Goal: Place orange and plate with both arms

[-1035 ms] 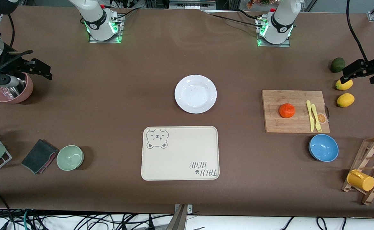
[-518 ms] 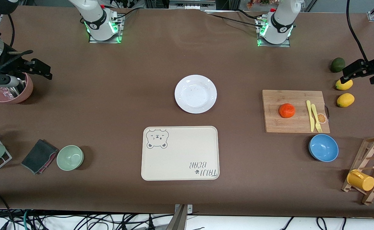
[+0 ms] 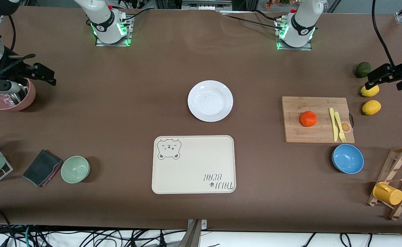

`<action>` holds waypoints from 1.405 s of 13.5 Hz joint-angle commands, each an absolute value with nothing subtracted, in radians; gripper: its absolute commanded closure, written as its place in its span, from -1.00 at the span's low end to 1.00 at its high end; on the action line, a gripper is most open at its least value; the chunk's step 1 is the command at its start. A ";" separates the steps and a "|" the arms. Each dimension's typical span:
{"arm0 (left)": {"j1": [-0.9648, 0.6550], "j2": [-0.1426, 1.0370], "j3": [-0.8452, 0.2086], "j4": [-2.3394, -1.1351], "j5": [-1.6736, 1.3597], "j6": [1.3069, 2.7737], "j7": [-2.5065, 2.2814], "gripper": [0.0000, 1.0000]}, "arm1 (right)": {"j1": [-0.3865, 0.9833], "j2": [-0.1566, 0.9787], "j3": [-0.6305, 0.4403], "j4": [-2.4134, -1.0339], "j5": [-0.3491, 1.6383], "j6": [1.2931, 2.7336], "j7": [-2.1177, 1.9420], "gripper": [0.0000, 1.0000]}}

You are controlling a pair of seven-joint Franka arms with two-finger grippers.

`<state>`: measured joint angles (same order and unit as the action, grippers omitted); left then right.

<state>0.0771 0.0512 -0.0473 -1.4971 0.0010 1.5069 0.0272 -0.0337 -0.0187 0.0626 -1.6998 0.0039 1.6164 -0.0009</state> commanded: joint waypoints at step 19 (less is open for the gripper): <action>0.084 -0.031 -0.055 -1.617 0.006 1.545 0.038 -1.00 | -0.043 -0.017 0.072 -1.689 0.018 1.608 -0.002 -1.00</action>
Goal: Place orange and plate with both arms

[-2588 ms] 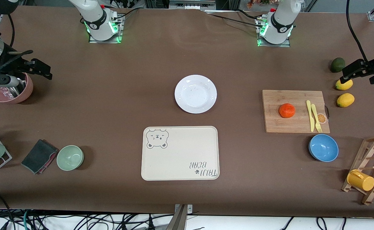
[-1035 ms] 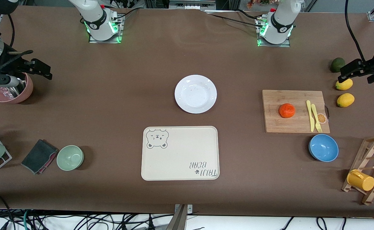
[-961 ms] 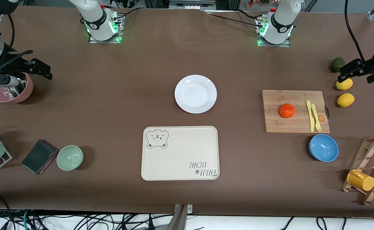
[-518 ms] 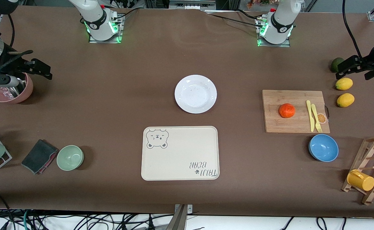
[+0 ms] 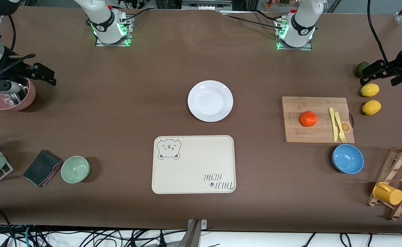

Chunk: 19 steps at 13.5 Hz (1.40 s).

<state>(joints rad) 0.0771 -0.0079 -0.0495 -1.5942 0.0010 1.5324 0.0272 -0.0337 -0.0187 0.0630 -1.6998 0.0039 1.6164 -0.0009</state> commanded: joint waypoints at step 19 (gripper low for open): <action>0.094 -0.011 -0.054 -1.592 0.006 1.545 0.035 -1.00 | -0.043 -0.017 0.071 -1.689 0.018 1.606 -0.002 -1.00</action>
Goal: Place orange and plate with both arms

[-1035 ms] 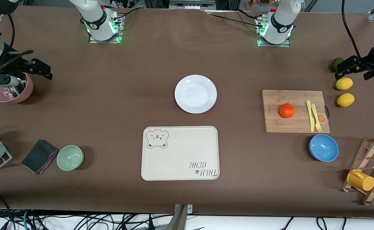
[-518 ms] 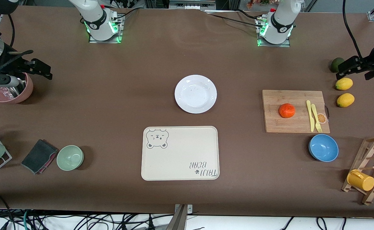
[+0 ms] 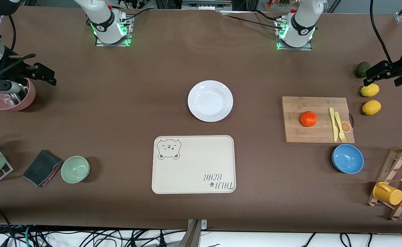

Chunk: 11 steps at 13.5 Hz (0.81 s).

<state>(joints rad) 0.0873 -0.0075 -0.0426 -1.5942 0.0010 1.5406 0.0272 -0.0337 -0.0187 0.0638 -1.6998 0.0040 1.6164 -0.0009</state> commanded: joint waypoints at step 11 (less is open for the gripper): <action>0.124 0.005 -0.043 -1.595 0.002 1.497 0.038 -1.00 | -0.043 -0.017 0.072 -1.689 0.018 1.605 -0.002 -1.00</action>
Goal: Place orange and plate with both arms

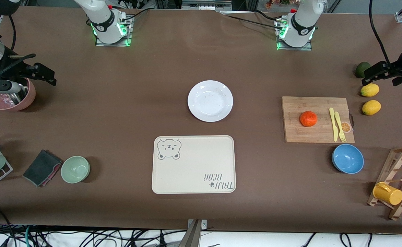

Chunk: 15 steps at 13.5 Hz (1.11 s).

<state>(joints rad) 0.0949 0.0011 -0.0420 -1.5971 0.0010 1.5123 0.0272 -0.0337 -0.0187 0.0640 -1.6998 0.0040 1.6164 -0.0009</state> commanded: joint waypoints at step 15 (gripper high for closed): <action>0.127 0.207 -0.054 -1.678 -0.047 1.600 0.040 -1.00 | -0.043 -0.017 0.072 -1.689 0.018 1.606 -0.002 -1.00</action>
